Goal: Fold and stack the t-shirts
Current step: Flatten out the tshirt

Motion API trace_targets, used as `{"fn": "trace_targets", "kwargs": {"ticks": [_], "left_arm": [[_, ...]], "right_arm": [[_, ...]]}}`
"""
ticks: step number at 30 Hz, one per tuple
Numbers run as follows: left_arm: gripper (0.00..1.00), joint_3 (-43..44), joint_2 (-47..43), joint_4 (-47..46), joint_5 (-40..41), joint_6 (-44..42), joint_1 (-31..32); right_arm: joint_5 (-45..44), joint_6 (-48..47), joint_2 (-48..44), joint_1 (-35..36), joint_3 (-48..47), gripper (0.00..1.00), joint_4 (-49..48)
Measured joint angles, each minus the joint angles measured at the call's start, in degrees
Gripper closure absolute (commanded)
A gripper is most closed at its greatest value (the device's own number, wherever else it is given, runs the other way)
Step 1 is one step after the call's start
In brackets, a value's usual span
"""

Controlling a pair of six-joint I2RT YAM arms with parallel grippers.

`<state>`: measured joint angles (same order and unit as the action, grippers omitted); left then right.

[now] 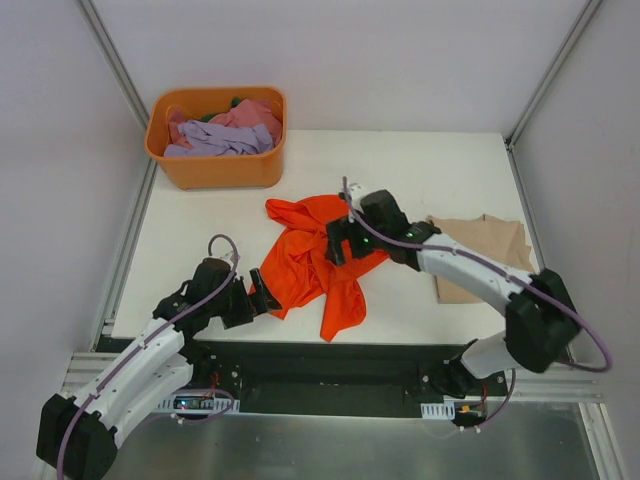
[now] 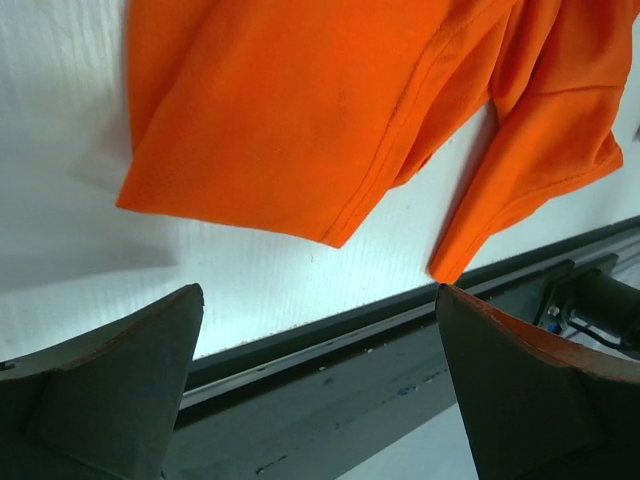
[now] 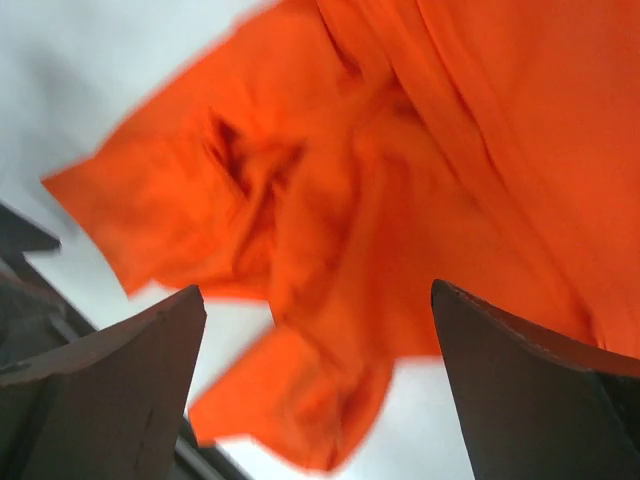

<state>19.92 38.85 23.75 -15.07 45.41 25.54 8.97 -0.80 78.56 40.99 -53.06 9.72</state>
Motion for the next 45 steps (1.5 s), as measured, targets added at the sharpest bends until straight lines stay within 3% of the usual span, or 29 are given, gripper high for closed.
{"fn": "trace_targets", "kwargs": {"ticks": [3, 11, 16, 21, 24, 29, 32, 35, 38, 45], "left_arm": [[0.01, -2.4, -2.2, -0.5, -2.5, 1.9, 0.0], [0.22, -8.7, -7.0, -6.2, -3.4, 9.8, 0.0], [0.34, -9.0, -3.6, -10.3, -0.3, 13.2, 0.0], [0.39, -8.7, 2.7, -15.4, 1.7, 15.8, 0.0], [0.43, -8.4, 5.4, -17.5, 2.4, 16.7, 0.0], [0.64, -8.2, 7.4, -19.0, 4.7, 17.1, 0.4], [0.84, -8.2, 8.5, -19.1, 6.2, 17.3, 0.4], [1.00, -7.8, 10.0, -19.0, 7.3, 17.0, 0.4], [1.00, -6.9, 11.6, -18.7, 7.8, 16.2, 0.4], [1.00, -6.1, 9.0, -17.6, 5.0, 13.8, 0.4]], "right_arm": [[-0.8, -2.7, 11.5, 2.4, -11.9, 0.02, -0.5], [0.5, -12.6, 36.8, 5.4, -41.1, 0.01, 0.9], [0.1, -19.6, 50.1, 5.3, -56.9, 0.05, 5.9], [-3.5, -24.5, 60.3, 5.3, -70.2, 0.10, 12.2], [-6.0, -27.6, 62.2, 5.3, -71.4, 0.17, 13.8], [-10.0, -31.5, 63.7, 5.3, -71.8, 0.66, 14.4], [-12.5, -32.0, 63.7, 5.3, -71.8, 0.80, 14.0], [-14.3, -31.3, 62.8, 5.3, -70.4, 0.91, 11.6], [-15.6, -30.5, 58.7, 5.3, -64.3, 0.99, 9.5], [-24.3, -28.7, 39.3, 4.5, -46.5, 0.99, 5.6]]}}
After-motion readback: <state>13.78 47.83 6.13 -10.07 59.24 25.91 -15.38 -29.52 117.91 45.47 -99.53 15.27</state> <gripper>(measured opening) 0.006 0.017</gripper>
